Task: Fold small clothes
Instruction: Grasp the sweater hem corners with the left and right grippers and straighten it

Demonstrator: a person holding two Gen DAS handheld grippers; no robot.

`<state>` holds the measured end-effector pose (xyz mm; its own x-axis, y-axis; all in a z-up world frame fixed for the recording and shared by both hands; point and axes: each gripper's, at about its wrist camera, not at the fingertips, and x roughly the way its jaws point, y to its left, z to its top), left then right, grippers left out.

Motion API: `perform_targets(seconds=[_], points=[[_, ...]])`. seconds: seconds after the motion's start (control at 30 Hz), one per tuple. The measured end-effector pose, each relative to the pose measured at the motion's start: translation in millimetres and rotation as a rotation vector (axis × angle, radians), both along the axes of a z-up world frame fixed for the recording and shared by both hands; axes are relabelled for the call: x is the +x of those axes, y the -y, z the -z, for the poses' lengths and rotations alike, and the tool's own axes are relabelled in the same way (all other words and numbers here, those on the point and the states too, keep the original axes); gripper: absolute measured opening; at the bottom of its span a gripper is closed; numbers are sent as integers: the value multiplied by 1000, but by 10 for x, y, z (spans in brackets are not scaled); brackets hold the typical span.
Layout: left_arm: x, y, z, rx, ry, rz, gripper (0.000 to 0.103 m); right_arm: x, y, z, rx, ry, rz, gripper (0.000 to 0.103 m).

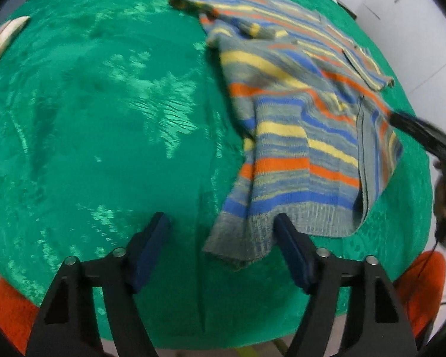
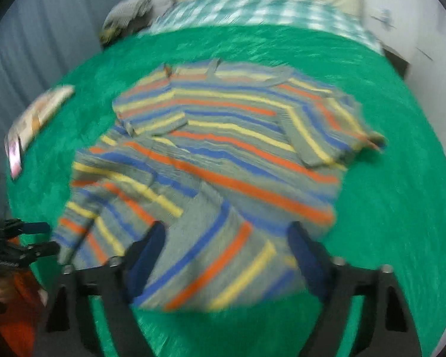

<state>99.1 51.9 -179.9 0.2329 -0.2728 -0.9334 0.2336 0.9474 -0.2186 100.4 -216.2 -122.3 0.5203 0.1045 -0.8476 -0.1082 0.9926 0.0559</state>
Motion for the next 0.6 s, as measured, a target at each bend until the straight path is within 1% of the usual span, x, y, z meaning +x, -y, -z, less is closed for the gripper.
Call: perform_targets(seconds=[0.03,0.07,0.1,0.13,0.17,0.2,0.23,0.33,0.4,0.43,0.5,0.53,0.57,0.6], points=[[-10,40,-1,18,16,8,69,121,-68,93,-15,-28,-41,57],[-17,68,-10,30,29,20,62,207,-126,197,-28,-65,-79,49],[-16,98,-20,39,39,39,40,265,-178,285,-45,-100,-102,23],[-18,109,-35,33,43,47,13,284,-235,354,-64,-124,-125,2],[-15,101,-54,7,39,49,8,248,-242,345,-72,-118,-138,2],[12,90,-58,-7,37,41,8,181,-245,293,-65,-99,-154,2],[6,68,-86,-17,43,33,7,71,-220,200,-35,-79,-169,2],[-100,-41,-270,-61,75,26,7,-476,-63,-168,39,-3,-197,2],[-234,-164,-434,-108,87,36,7,-830,38,-331,53,25,-197,2],[-283,-200,-493,-117,89,41,7,-1081,127,-402,63,30,-189,2],[-380,-242,-559,-114,89,55,7,-1341,228,-433,72,17,-174,2],[-410,-236,-556,-101,85,62,7,-1474,314,-385,69,2,-148,3],[-439,-199,-534,-79,83,74,7,-1542,346,-320,69,-11,-123,3],[-426,-155,-486,-40,86,89,10,-1598,419,-204,61,-34,-75,5]])
